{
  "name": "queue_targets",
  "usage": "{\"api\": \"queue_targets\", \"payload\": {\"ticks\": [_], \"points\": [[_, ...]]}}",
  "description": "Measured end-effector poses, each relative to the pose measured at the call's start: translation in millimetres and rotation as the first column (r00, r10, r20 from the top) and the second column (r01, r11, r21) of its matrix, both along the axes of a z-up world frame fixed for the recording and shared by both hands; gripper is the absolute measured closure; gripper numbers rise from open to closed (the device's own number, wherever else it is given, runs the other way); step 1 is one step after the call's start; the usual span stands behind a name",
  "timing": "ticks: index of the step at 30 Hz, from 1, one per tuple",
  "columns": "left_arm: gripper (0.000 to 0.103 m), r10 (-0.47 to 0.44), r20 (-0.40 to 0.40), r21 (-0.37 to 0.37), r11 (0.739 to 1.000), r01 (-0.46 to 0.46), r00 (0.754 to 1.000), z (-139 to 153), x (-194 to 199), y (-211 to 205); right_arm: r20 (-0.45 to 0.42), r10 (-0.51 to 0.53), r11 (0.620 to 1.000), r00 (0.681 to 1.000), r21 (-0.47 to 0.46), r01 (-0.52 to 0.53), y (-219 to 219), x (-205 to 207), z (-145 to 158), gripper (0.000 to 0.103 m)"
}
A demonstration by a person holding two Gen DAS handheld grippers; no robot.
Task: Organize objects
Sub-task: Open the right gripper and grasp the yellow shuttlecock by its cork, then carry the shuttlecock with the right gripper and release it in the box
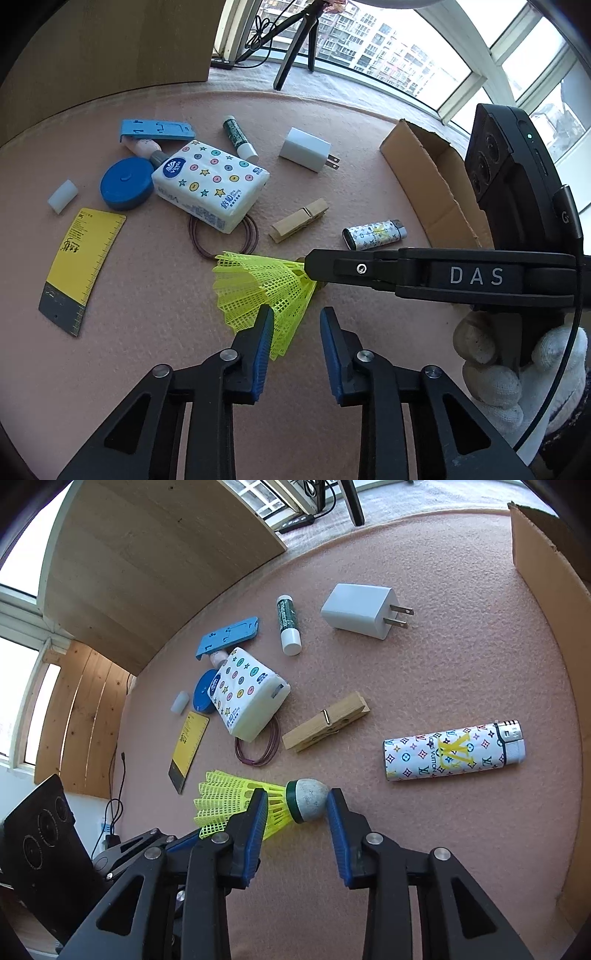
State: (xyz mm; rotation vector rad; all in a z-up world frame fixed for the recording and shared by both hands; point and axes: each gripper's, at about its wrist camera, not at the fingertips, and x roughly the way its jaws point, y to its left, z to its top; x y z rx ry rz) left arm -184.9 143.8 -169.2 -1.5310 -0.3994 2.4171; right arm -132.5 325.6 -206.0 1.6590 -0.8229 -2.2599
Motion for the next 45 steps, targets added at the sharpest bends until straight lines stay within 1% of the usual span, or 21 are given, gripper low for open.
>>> {"api": "queue_targets", "payload": {"ticks": [1,2,5,12,17,21,24,28,29,33,38,45], "points": [[0.085,-0.003,0.003,0.005,1.000,0.003,1.000,-1,-1,0,0.000,0.000,1.000,1.000,-0.001,0.000,0,0,0,0.077],[0.089,-0.009,0.006,0.015,1.000,0.009,1.000,-1,-1,1,0.002,0.001,1.000,1.000,-0.005,-0.001,0,-1,-1,0.083],[0.100,-0.028,-0.001,0.030,0.999,0.028,1.000,0,0,5,0.010,0.007,0.999,1.000,-0.031,-0.007,0,0,-3,0.085],[0.100,-0.052,-0.035,0.024,0.998,0.053,0.998,13,3,15,-0.005,0.007,0.999,1.000,-0.047,-0.008,1,5,3,0.091],[0.100,-0.074,-0.071,0.021,0.997,0.075,0.995,31,2,25,-0.038,0.003,0.999,0.999,-0.040,-0.005,7,13,19,0.092],[0.100,-0.104,-0.108,0.022,0.994,0.107,0.989,50,-1,41,-0.072,-0.025,0.999,0.997,-0.027,0.023,19,22,37,0.092],[0.100,-0.142,-0.144,0.025,0.989,0.148,0.979,65,-5,60,-0.110,-0.047,0.999,0.993,-0.001,0.047,32,32,55,0.092],[0.100,-0.204,-0.184,0.027,0.977,0.212,0.962,81,-14,95,-0.150,-0.098,0.994,0.984,0.030,0.104,63,47,76,0.092],[0.100,-0.214,-0.190,0.025,0.975,0.223,0.958,83,-16,102,-0.156,-0.062,0.997,0.986,0.042,0.069,70,51,81,0.092],[0.100,-0.274,-0.214,0.020,0.959,0.284,0.938,91,-27,143,-0.185,-0.116,0.988,0.976,0.083,0.133,103,65,97,0.092],[0.100,-0.337,-0.233,0.008,0.937,0.348,0.912,95,-44,193,-0.193,-0.194,0.970,0.962,0.107,0.217,145,80,105,0.092],[0.101,-0.411,-0.230,-0.004,0.907,0.422,0.882,95,-68,256,-0.198,-0.280,0.940,0.939,0.144,0.311,192,97,108,0.092]]}}
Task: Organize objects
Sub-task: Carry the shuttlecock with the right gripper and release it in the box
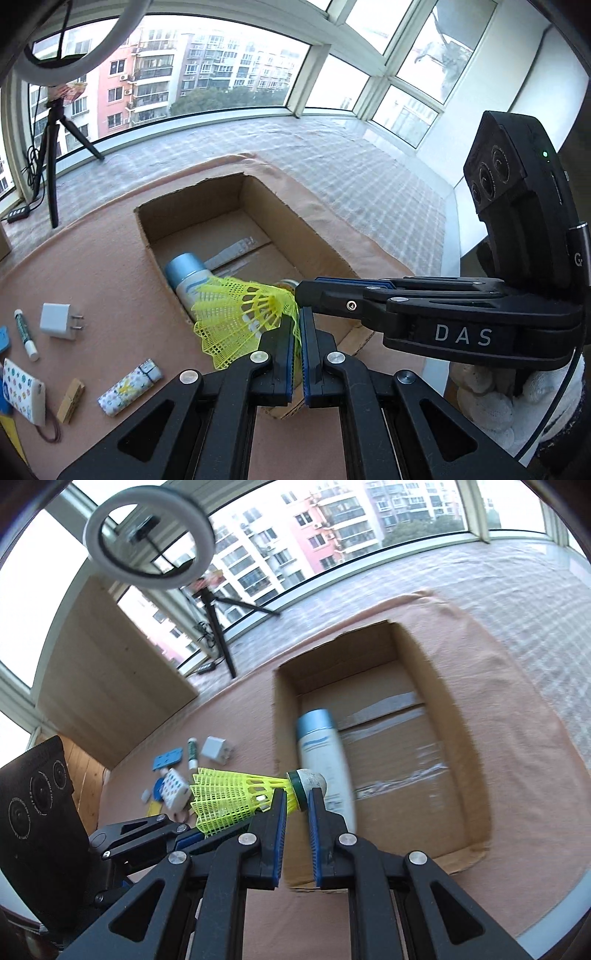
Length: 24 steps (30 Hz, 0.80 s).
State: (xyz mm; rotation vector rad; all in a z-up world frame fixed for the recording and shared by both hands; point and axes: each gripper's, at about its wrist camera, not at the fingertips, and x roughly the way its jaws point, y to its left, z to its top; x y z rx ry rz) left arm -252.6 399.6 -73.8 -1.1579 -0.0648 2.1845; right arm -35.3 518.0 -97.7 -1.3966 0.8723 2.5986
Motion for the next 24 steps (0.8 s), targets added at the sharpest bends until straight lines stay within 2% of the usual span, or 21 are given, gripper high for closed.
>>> {"api": "queue_targets", "payload": {"ticks": [2,4,6,8,11,17,24], "points": [[0.101,-0.016,0.001,-0.013,1.000,0.016,1.000,-1,-5,11,0.001,-0.025,1.000,1.000,0.011,0.025,11,4,0,0.092],[0.097,-0.009,0.003,-0.074,0.997,0.009,1.000,-4,-9,24,0.003,-0.043,0.999,0.999,0.023,0.043,19,6,0,0.092],[0.068,0.003,0.003,-0.100,0.995,-0.003,1.000,-6,-13,30,0.006,-0.068,0.997,0.998,0.036,0.067,27,10,0,0.090],[0.062,0.011,0.004,-0.098,0.995,-0.010,1.000,-5,-12,27,0.008,-0.088,0.996,0.996,0.032,0.088,35,13,-1,0.089],[0.062,0.023,-0.007,-0.115,0.993,-0.023,1.000,-4,-8,19,0.006,-0.108,0.994,0.994,0.036,0.108,40,17,0,0.066],[0.062,0.077,-0.008,-0.105,0.991,-0.077,0.997,2,1,-17,-0.006,-0.100,0.994,0.995,0.043,0.100,35,15,3,0.065],[0.059,0.187,0.000,-0.117,0.976,-0.186,0.982,0,24,-92,-0.019,0.000,1.000,1.000,0.020,0.001,-4,-9,6,0.065]]}}
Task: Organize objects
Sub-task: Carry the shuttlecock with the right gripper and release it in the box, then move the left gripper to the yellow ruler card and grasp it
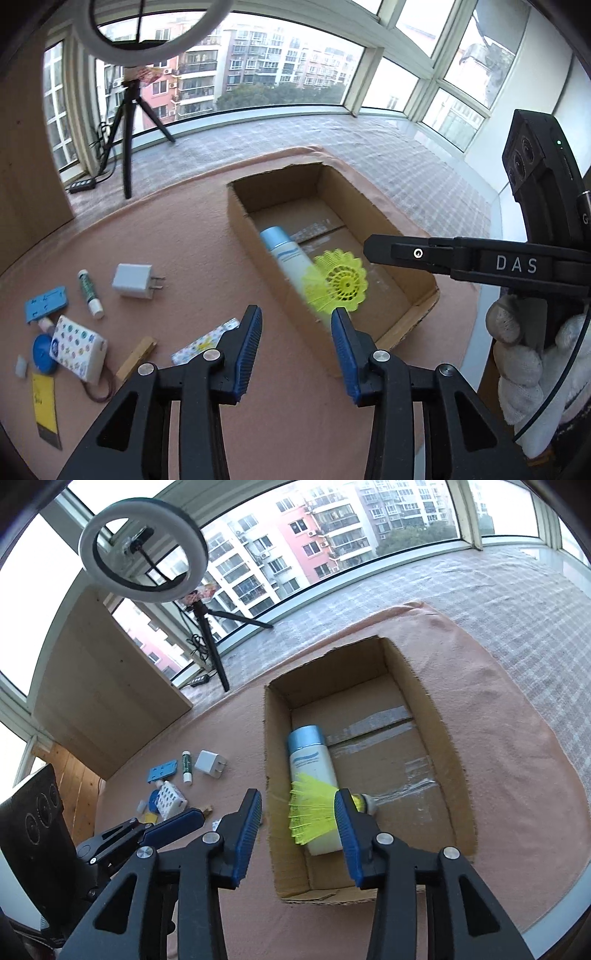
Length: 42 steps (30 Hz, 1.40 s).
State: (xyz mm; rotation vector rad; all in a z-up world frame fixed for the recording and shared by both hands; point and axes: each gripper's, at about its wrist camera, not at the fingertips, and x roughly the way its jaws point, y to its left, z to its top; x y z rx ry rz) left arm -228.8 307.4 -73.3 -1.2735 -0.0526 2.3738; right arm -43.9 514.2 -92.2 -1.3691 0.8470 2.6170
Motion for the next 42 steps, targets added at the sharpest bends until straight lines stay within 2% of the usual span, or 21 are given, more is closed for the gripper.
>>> {"api": "queue_targets", "payload": {"ticks": [3,7,15,21,24,27,28,30,32,38,42], "points": [[0.056,0.069,-0.001,-0.029,0.997,-0.069,0.998,-3,13,-41,0.000,0.060,0.998,0.998,-0.009,-0.060,-24,-13,-3,0.065],[0.052,0.177,0.035,-0.018,0.984,-0.176,0.984,-12,31,-104,0.015,0.133,0.991,0.991,-0.027,-0.132,-56,-30,-12,0.065],[0.049,0.358,0.098,-0.069,0.933,-0.352,0.929,-40,72,-207,0.060,0.254,0.967,0.965,-0.044,-0.252,-114,-56,-34,0.065],[0.049,0.437,0.136,-0.067,0.900,-0.431,0.889,-54,96,-251,0.133,0.295,0.955,0.946,-0.035,-0.293,-137,-83,-61,0.065],[0.049,0.464,0.146,-0.076,0.886,-0.458,0.874,-59,97,-262,0.174,0.278,0.958,0.945,0.027,-0.287,-140,-95,-72,0.065],[0.048,0.475,0.156,-0.106,0.880,-0.463,0.866,-65,90,-272,0.194,0.273,0.959,0.942,0.018,-0.282,-137,-102,-80,0.065],[0.046,0.478,0.155,-0.120,0.878,-0.463,0.865,-67,86,-276,0.199,0.270,0.960,0.942,0.025,-0.280,-136,-103,-80,0.065],[0.035,0.475,0.144,-0.155,0.877,-0.455,0.868,-70,74,-282,0.199,0.266,0.961,0.943,0.018,-0.275,-136,-104,-81,0.065],[0.034,0.460,0.144,-0.188,0.882,-0.433,0.876,-73,59,-286,0.197,0.262,0.963,0.945,0.006,-0.268,-135,-102,-81,0.065],[0.030,0.388,0.183,-0.207,0.913,-0.351,0.903,-86,23,-289,0.177,0.246,0.968,0.953,0.002,-0.250,-134,-91,-73,0.065],[0.021,0.355,0.191,-0.246,0.920,-0.306,0.915,-97,9,-284,0.160,0.222,0.971,0.962,0.050,-0.233,-132,-74,-64,0.063]]}}
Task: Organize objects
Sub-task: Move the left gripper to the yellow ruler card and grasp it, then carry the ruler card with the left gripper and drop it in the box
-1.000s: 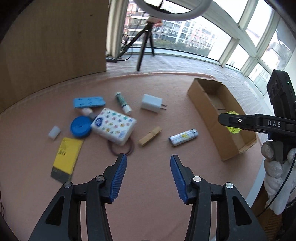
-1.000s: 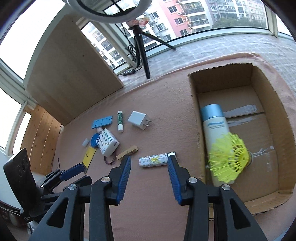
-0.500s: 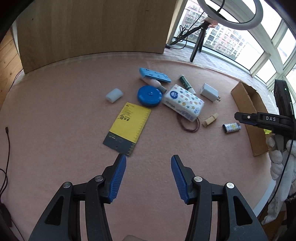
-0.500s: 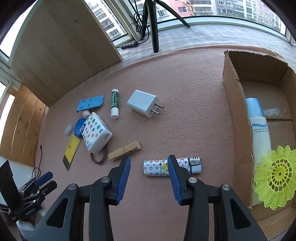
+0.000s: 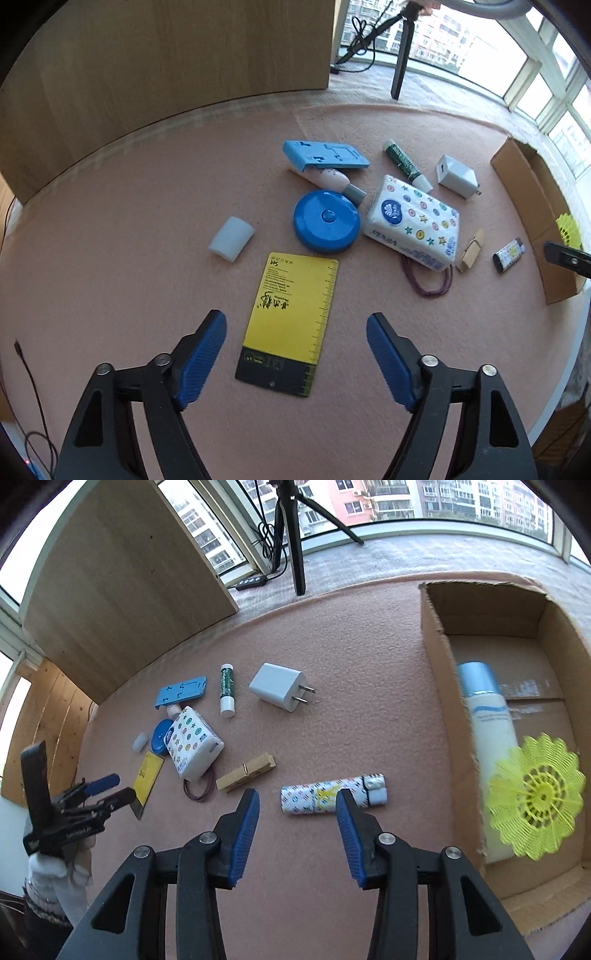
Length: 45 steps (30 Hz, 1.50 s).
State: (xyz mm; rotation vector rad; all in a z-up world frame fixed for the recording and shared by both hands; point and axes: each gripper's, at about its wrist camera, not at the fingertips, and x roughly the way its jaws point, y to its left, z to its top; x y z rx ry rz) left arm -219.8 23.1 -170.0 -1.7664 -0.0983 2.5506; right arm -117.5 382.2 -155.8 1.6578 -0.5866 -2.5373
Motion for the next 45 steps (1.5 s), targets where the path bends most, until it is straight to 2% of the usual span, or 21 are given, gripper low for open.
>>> {"api": "queue_targets", "payload": {"ticks": [5,7,8,9,13,14,20,25,31,35,40,45], "points": [[0.021,-0.032,0.034,-0.014,0.999,0.032,0.999,-12,-5,-1,-0.021,-0.005,0.996,1.000,0.093,0.007,-5,26,7,0.054],[0.021,-0.041,0.046,-0.021,0.999,0.042,0.998,-16,-5,-2,-0.026,-0.006,0.994,1.000,0.109,0.009,-6,35,9,0.053],[0.024,-0.046,0.057,-0.025,0.999,0.048,0.997,-18,-5,0,-0.028,-0.007,0.993,1.000,0.114,0.010,-7,39,9,0.053],[0.034,-0.057,0.070,-0.022,0.998,0.059,0.996,-21,-5,1,-0.028,-0.008,0.993,1.000,0.117,0.011,-8,43,10,0.053],[0.043,-0.084,0.057,-0.034,0.996,0.086,0.995,-20,-2,7,-0.032,-0.033,0.995,0.999,0.092,0.036,-8,56,11,0.052],[0.048,-0.083,0.054,-0.035,0.996,0.085,0.995,-20,-1,7,-0.028,-0.042,0.996,0.999,0.083,0.044,-7,58,10,0.052],[0.049,-0.103,0.039,-0.055,0.993,0.105,0.994,-18,9,17,-0.031,-0.047,0.995,0.998,0.088,0.049,-11,71,12,0.052],[0.049,-0.104,0.027,-0.039,0.994,0.105,0.994,-13,23,27,-0.051,-0.048,0.992,0.998,0.114,0.053,-15,79,18,0.052],[0.049,-0.129,-0.034,-0.029,0.991,0.128,0.991,13,32,50,-0.065,-0.060,0.991,0.996,0.114,0.067,-13,93,23,0.052],[0.049,-0.174,-0.094,-0.018,0.985,0.173,0.980,40,33,80,-0.078,-0.072,0.986,0.994,0.148,0.083,-9,105,28,0.052],[0.049,-0.237,-0.156,0.005,0.971,0.241,0.959,63,19,127,-0.084,-0.079,0.981,0.993,0.173,0.093,0,117,32,0.052],[0.049,-0.321,-0.198,0.008,0.944,0.329,0.926,80,-3,186,-0.088,-0.107,0.976,0.990,0.180,0.122,17,131,35,0.052]]}}
